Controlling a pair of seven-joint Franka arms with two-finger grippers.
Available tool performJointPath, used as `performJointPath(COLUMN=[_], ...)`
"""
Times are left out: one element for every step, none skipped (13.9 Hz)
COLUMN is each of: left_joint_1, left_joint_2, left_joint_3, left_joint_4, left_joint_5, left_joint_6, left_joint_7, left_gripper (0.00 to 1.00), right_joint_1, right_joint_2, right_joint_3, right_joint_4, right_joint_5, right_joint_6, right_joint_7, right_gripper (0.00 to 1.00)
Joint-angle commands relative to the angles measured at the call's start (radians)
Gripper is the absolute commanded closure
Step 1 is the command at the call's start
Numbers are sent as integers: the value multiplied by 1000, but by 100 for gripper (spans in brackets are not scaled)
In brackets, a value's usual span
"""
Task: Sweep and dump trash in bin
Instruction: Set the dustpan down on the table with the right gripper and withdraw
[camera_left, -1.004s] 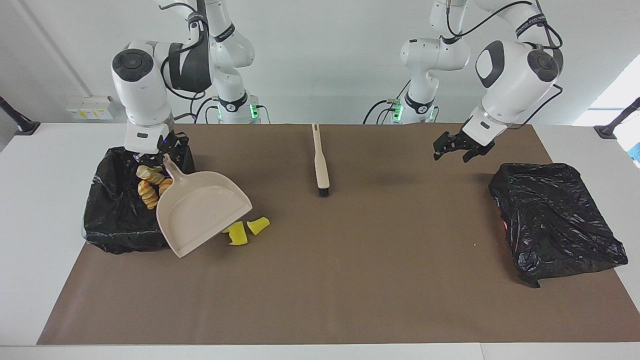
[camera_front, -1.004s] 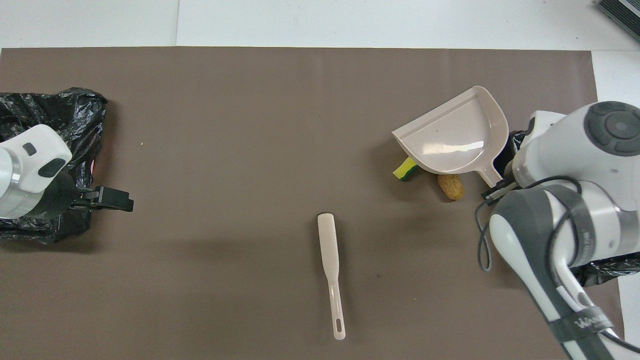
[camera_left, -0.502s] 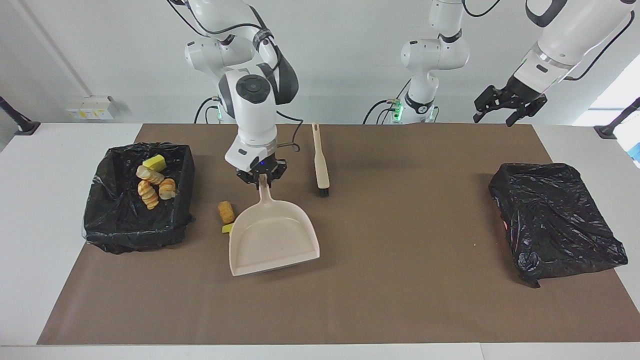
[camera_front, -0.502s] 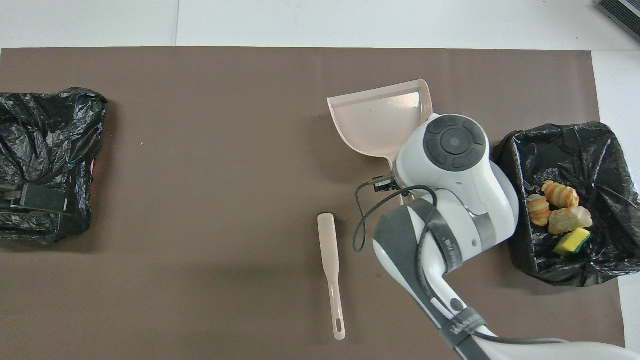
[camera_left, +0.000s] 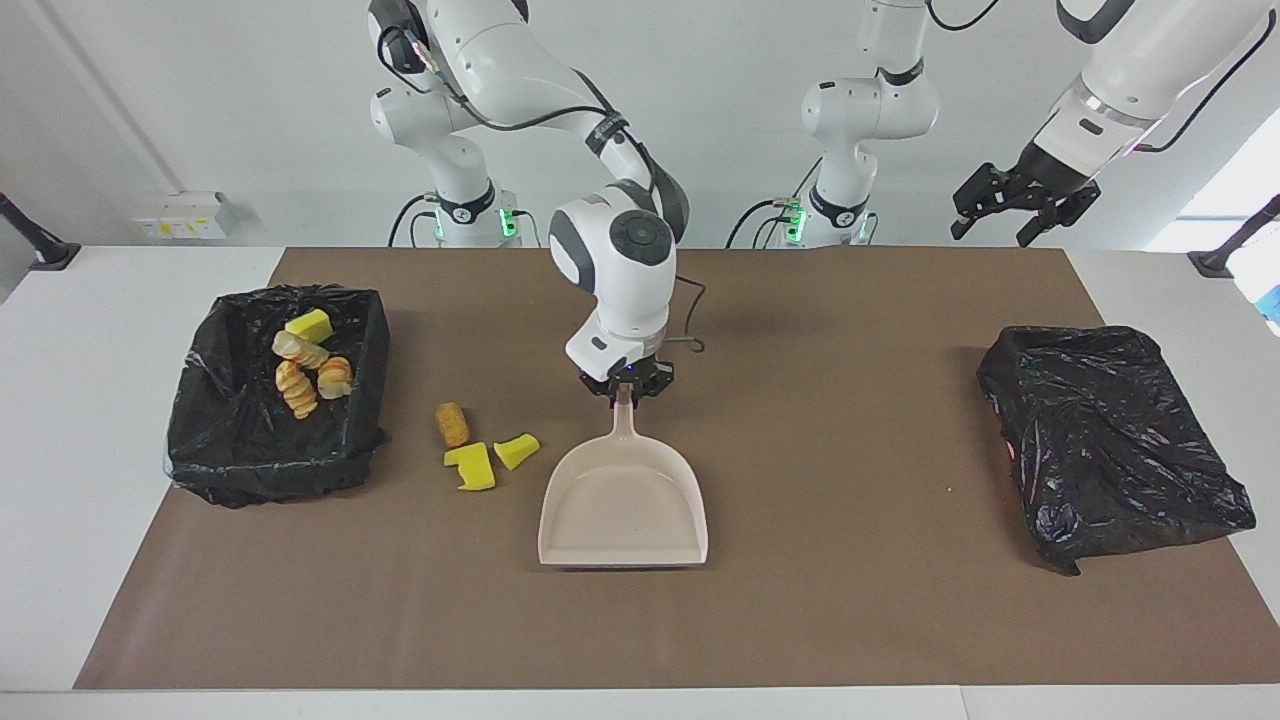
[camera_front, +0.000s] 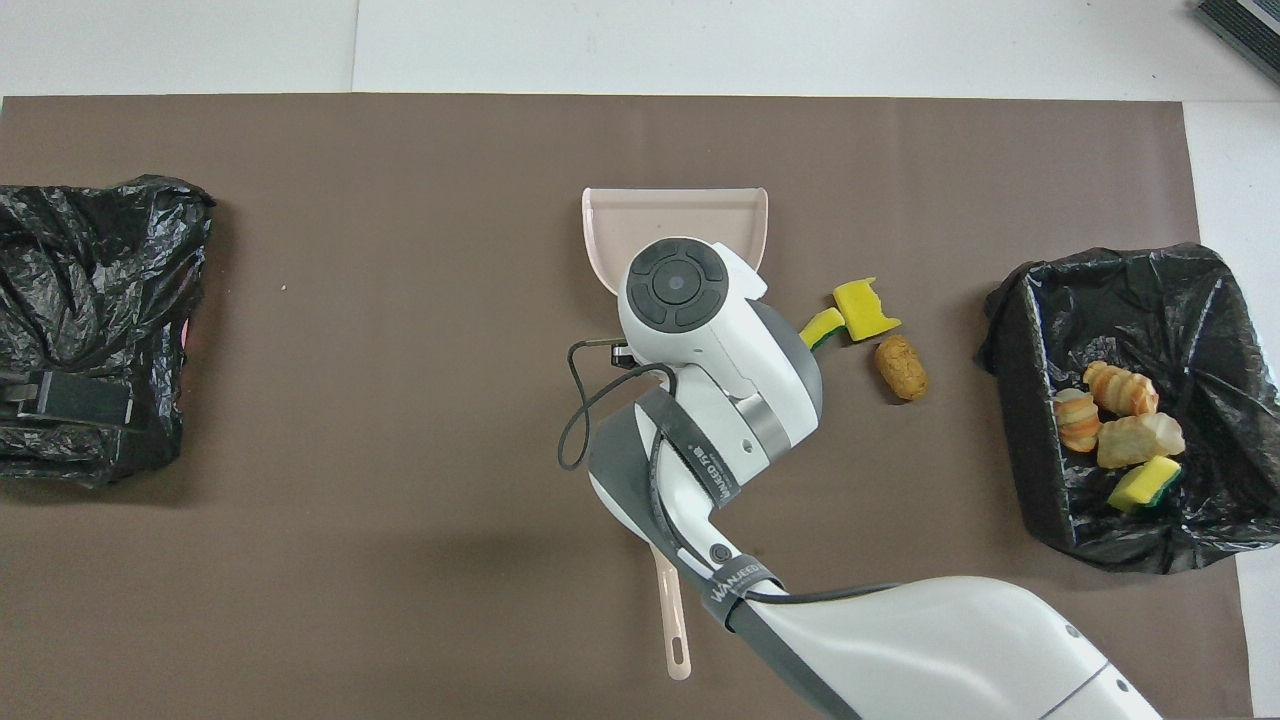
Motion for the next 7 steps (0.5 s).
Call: performJointPath(left_joint_1=[2,2,5,7,7,1,-5], left_joint_2=[-12,-11,-11,-9,-6,-3,2], left_joint_3=[-6,-6,-6,-5,-2,-5,-8], left_joint_4=[-8,-9,-11,-9,-6,3,5], left_joint_5=[13,13,14,14,20,64,100], left_joint_6=[12,31,32,28,20,22,44], left_joint_7=[2,-2,1,-1,-4,-2,-8], left_gripper=[0,0,0,0,0,0,0], right_joint_1=[-14,-20,-31,-52,-81,-110,-139], right_joint_2=[19,14,-5,-33,-65,-93,-114], right_joint_3=[-4,-4,-12,-12,-8,-6,-7], right_joint_4=[51,54,54,54,49,48,52], right_joint_5=[-1,-1,3,17,23,22,22], right_joint_6=[-10,-12,-18,-24,-41,-77,-108], right_joint_7=[6,0,-23,-68,-137,-202,-262], right_gripper=[0,0,0,0,0,0,0])
